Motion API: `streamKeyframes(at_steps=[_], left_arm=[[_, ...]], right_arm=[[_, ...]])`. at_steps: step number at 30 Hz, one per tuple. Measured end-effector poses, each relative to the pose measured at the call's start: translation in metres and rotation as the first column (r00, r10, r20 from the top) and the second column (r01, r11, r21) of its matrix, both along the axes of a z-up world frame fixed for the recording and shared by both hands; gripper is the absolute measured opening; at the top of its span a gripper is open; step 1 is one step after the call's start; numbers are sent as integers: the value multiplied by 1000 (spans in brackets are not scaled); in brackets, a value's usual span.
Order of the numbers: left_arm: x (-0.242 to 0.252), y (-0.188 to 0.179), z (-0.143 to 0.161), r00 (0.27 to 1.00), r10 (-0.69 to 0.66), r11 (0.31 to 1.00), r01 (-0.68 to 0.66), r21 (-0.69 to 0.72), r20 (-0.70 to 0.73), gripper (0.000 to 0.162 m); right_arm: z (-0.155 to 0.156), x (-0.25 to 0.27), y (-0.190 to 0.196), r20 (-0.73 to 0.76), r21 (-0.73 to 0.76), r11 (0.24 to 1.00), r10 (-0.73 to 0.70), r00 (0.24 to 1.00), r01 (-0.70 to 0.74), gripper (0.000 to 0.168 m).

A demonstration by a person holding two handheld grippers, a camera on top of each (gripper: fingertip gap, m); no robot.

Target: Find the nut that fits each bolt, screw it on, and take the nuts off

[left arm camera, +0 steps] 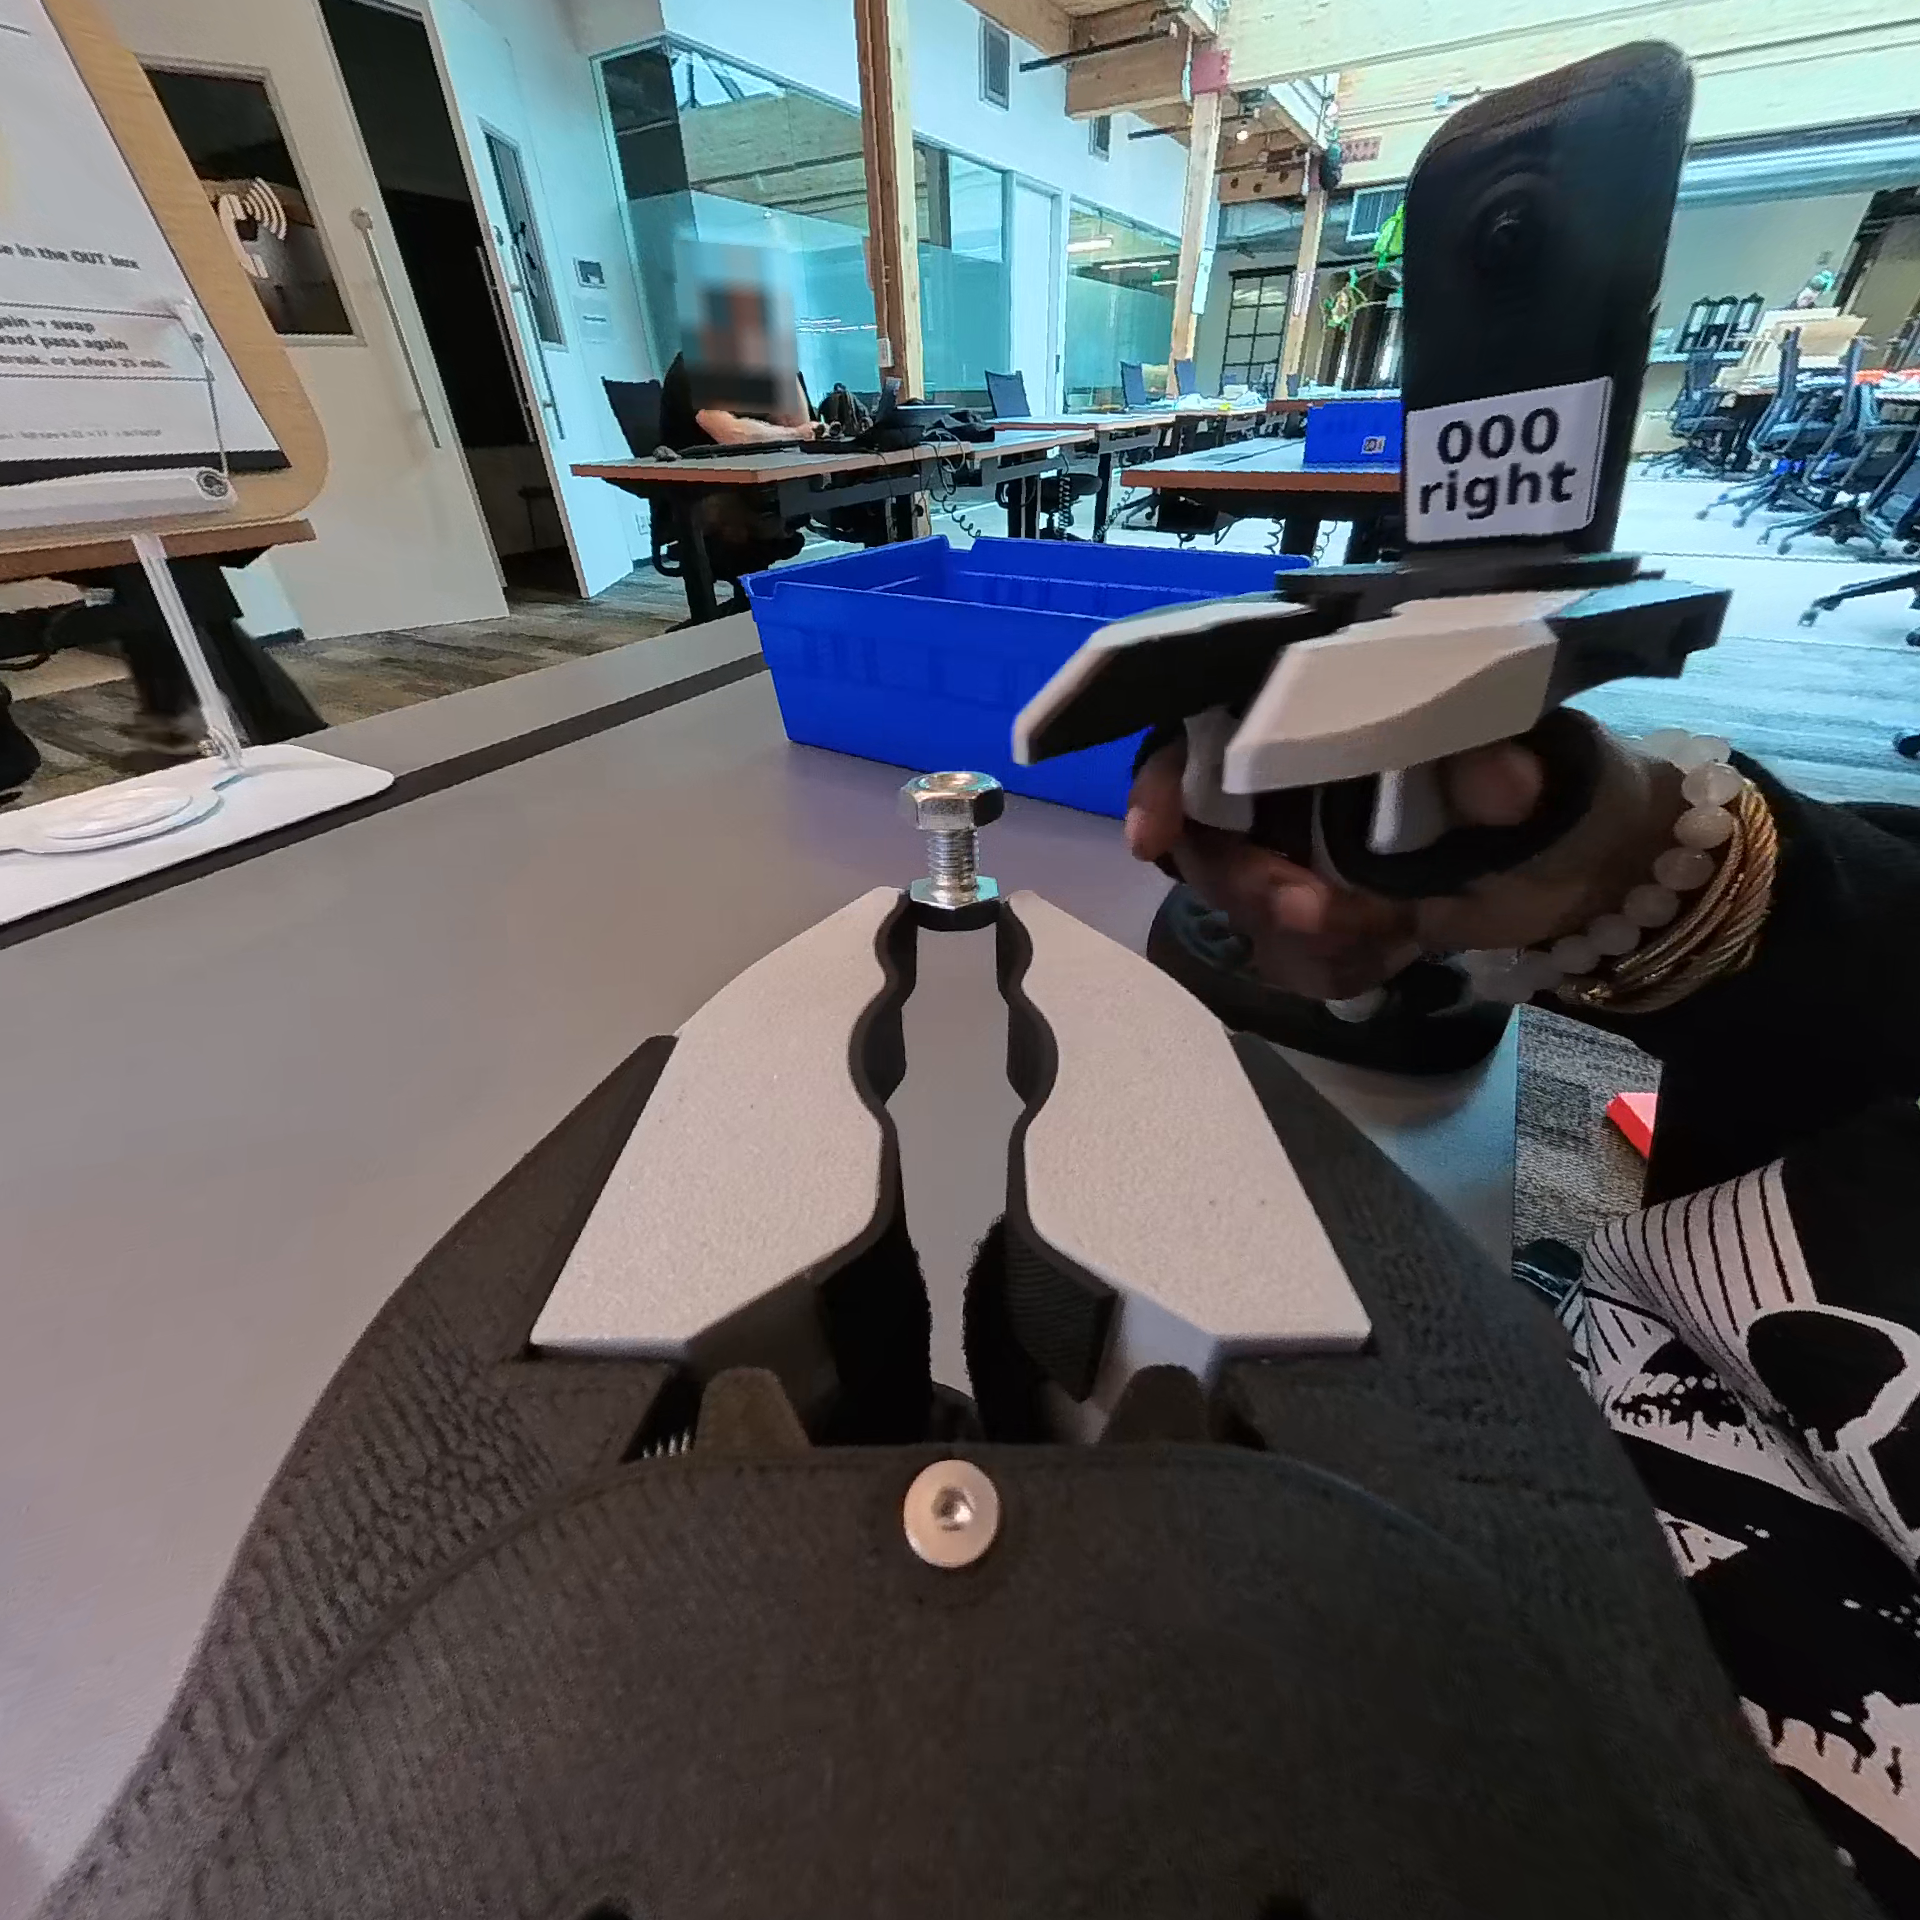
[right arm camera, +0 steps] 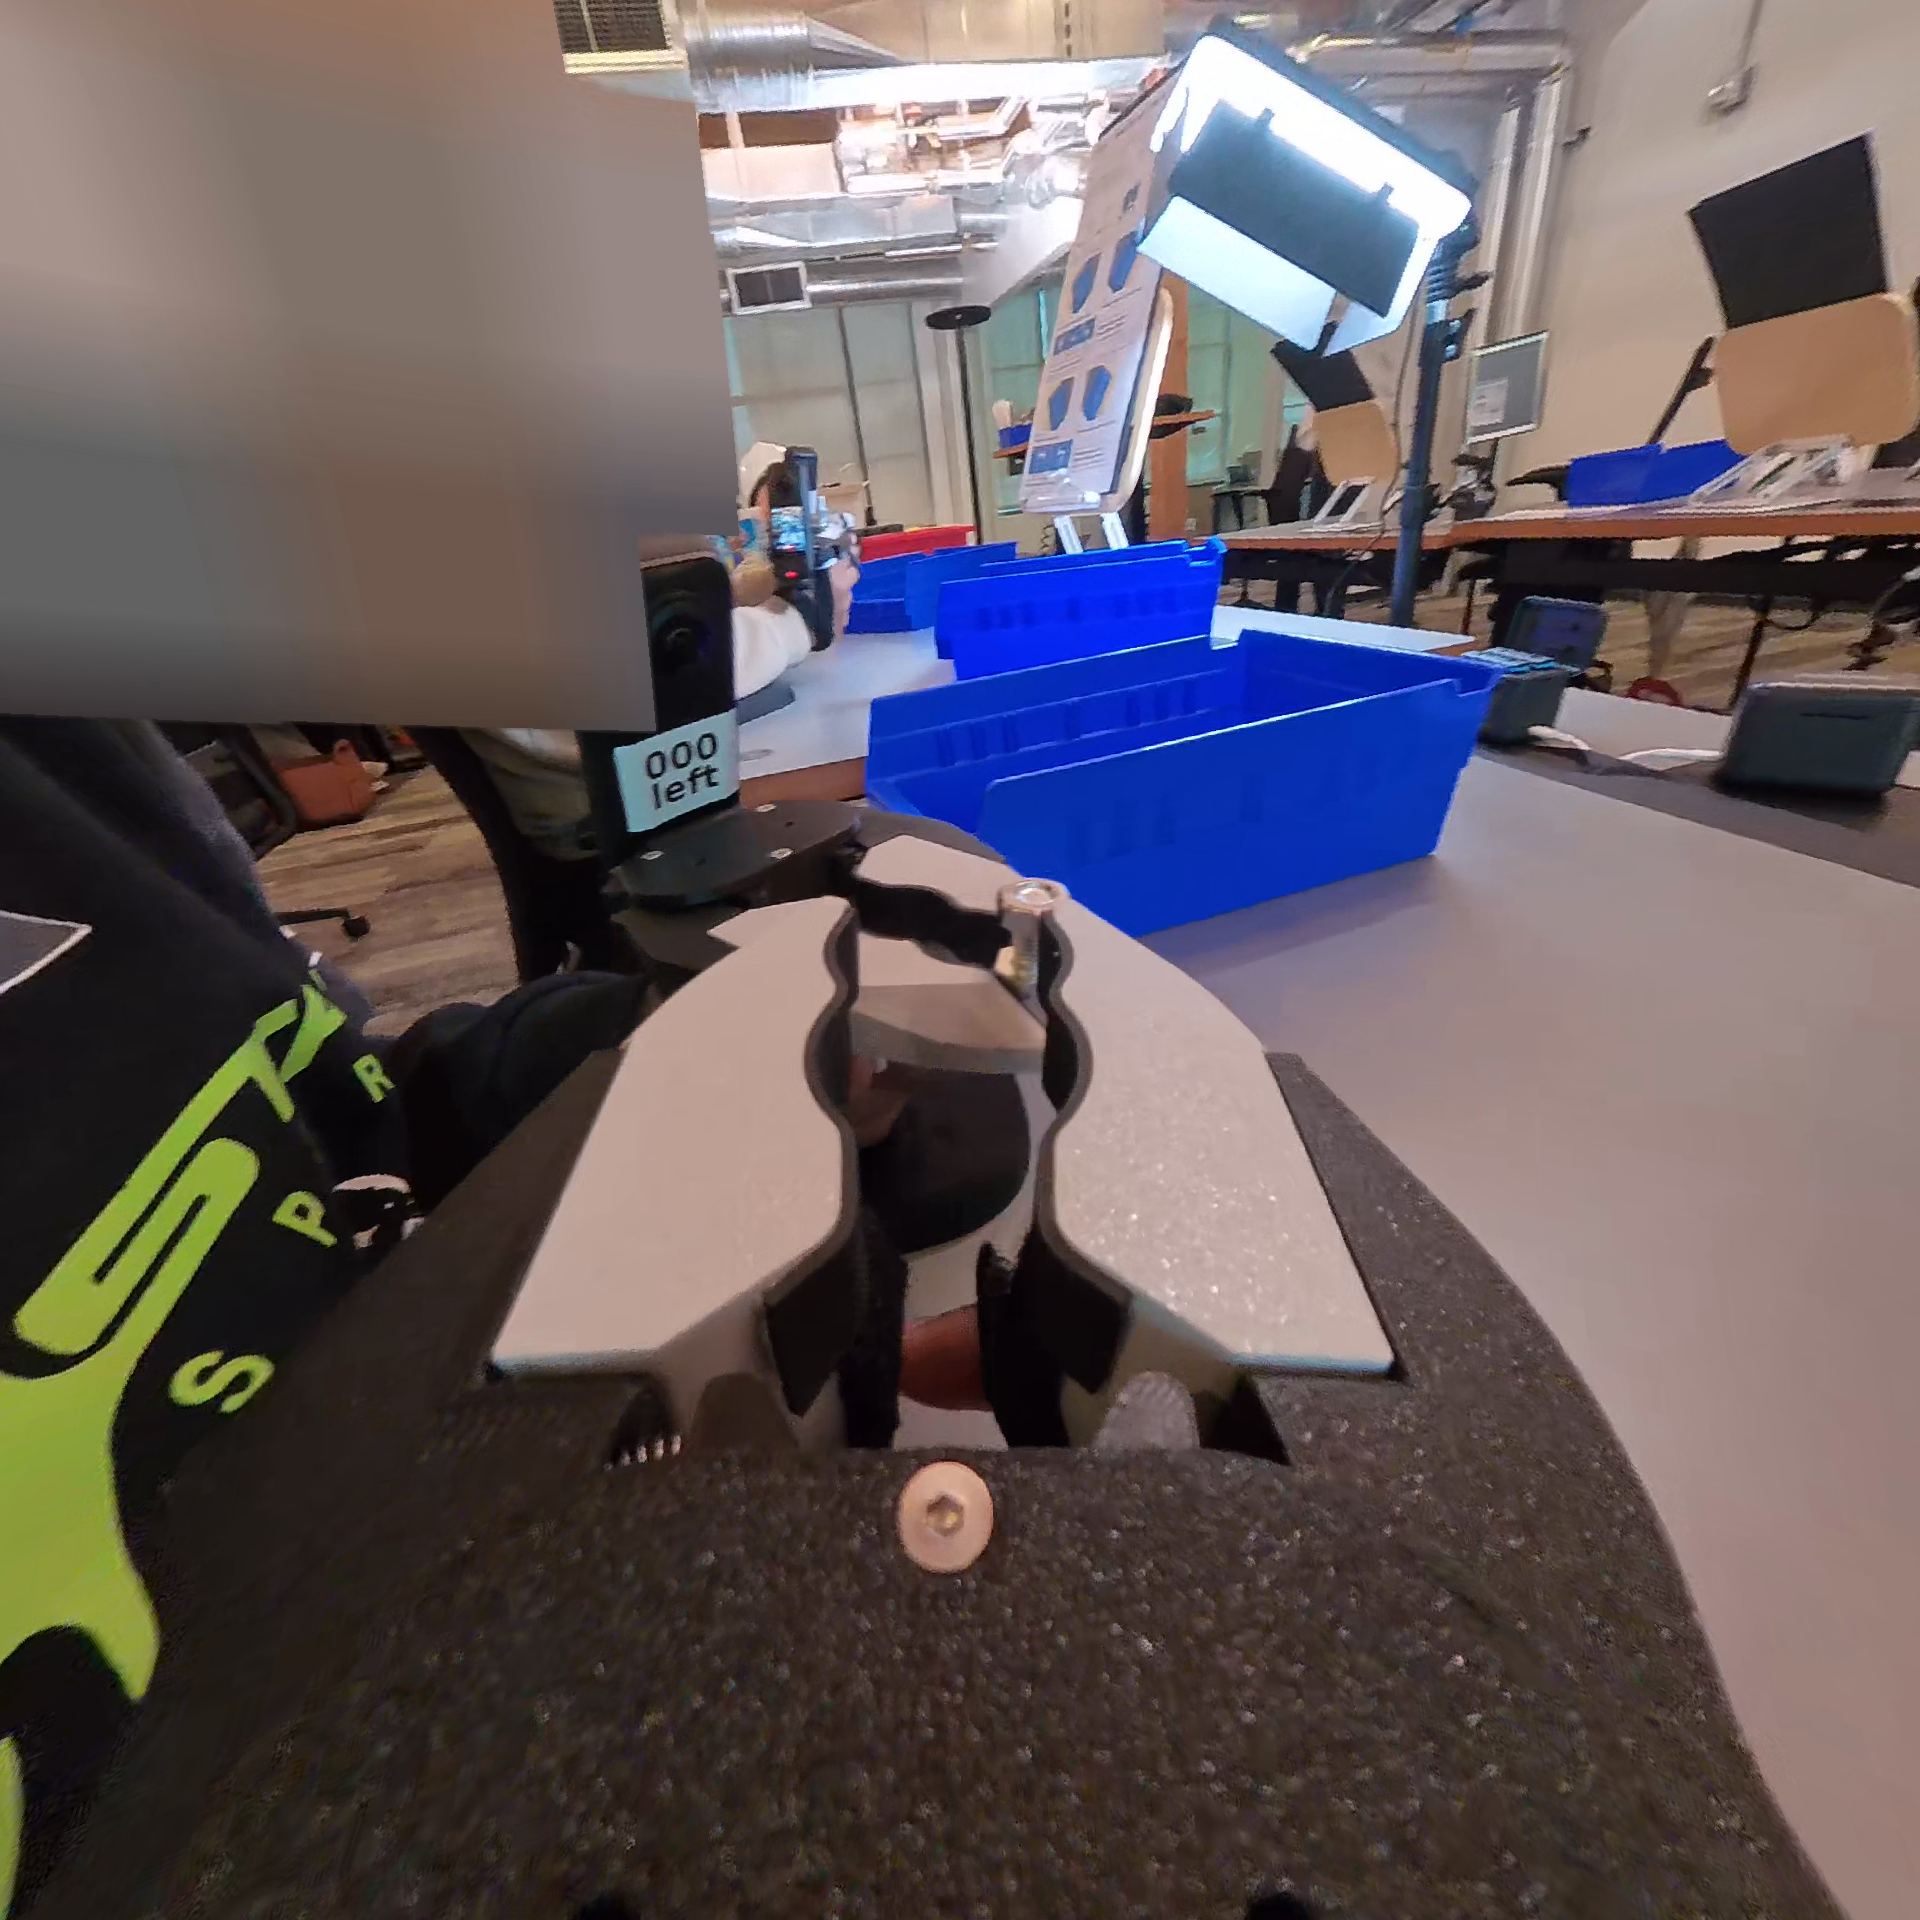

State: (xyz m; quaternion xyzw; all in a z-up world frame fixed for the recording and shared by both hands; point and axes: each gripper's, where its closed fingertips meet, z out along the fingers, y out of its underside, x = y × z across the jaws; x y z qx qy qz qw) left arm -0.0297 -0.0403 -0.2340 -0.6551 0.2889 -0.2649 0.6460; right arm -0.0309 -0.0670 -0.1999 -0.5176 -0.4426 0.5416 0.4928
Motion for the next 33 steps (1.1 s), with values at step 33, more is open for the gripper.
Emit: streamKeyframes(at_steps=[33], left_arm=[[3,0,-2,1000,-1,1000,1,1,-29,15]], right_arm=[[-3,-7,6,-25,-13,1000,-22,999,22,53]])
